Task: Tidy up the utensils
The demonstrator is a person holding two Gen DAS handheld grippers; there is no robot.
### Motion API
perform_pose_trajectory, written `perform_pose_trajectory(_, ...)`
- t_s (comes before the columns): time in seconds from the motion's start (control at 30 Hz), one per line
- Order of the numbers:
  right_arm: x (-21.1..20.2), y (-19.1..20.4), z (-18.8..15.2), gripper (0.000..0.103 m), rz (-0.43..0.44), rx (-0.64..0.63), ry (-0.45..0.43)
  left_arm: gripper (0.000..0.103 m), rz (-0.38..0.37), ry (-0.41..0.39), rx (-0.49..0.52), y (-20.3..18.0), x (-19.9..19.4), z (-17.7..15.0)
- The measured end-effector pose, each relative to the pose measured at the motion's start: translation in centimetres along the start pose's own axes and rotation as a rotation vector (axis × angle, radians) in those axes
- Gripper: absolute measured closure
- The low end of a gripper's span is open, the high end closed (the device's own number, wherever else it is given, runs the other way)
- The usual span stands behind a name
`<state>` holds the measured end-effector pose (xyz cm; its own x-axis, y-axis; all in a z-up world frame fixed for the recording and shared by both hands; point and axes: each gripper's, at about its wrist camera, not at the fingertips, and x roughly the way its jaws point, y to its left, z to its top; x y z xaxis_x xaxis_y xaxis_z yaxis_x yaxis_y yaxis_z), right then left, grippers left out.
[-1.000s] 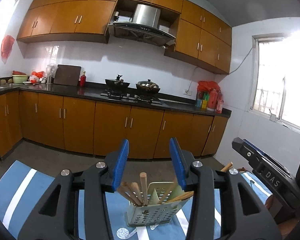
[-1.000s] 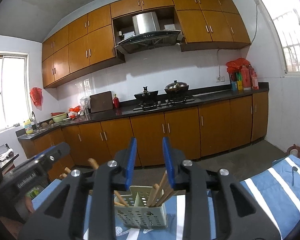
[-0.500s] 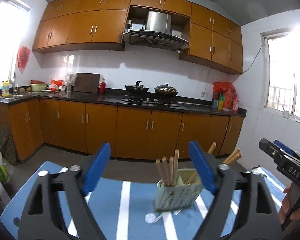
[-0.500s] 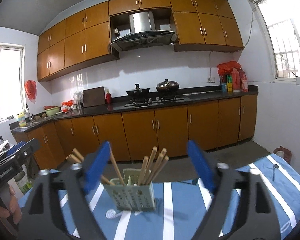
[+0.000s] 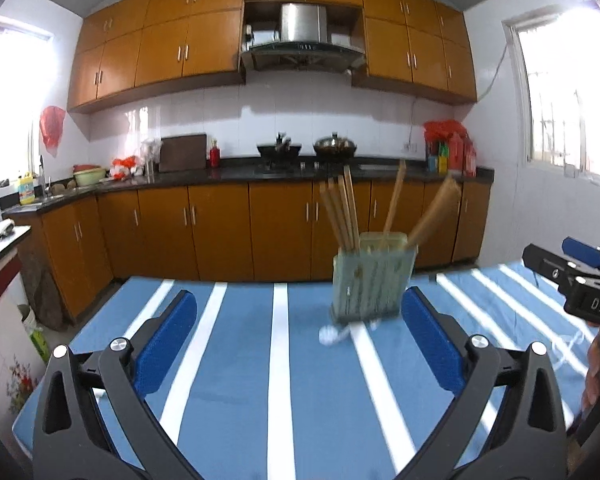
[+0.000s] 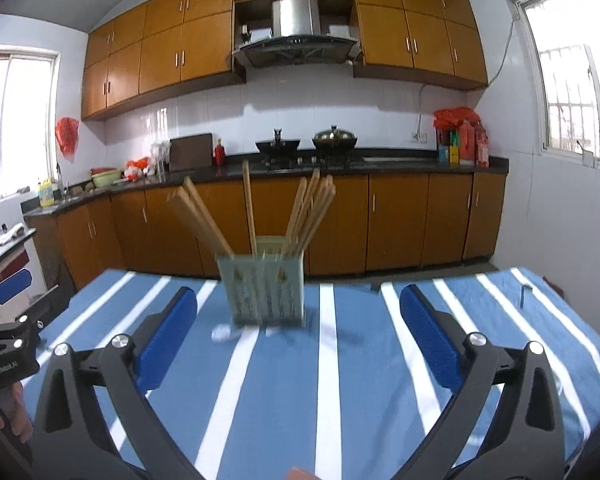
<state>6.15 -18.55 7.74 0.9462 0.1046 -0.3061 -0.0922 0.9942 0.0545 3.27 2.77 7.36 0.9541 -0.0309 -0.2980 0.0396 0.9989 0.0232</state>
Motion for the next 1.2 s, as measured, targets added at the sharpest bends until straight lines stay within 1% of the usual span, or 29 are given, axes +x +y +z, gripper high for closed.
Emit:
perform_pose_trajectory(0.07,-0.5,0.2,-1.6,0.004,-0.007,-0.004,0.016,0.002,0.010,0.022,-0.002,0.0,-0.4,-1.4)
perform_pose_trajectory(0.23,-1.3,0.6,-5.2,0.004,-0.029,-0.008,0.054,0.002,0.031,0.015,0.010,-0.4,-1.7,-3.3)
perform_pose_trajectory(0.4,-1.6,0.7,-7.2,0.004,-0.039,-0.004,0.082,0.002,0.032,0.015,0.001,-0.5,-2.4,-4.4)
perform_pose_trajectory(0.53,-1.8,0.9,-8.0,0.004,-0.052,-0.011,0.094,0.002,0.036,0.045,-0.003,-0.5,-2.0,-5.0)
perform_pose_trajectory(0.73,-1.6,1.4,-8.8,0.004,-0.075,-0.038,0.108,0.002,0.036,0.064,-0.008,-0.5,-2.0,-6.1)
perform_pose_trajectory(1.2,-1.4,0.8,-9.2,0.004,-0.077,-0.006,0.127,0.002,0.021,0.094,-0.016,-0.6,-1.8,-7.1)
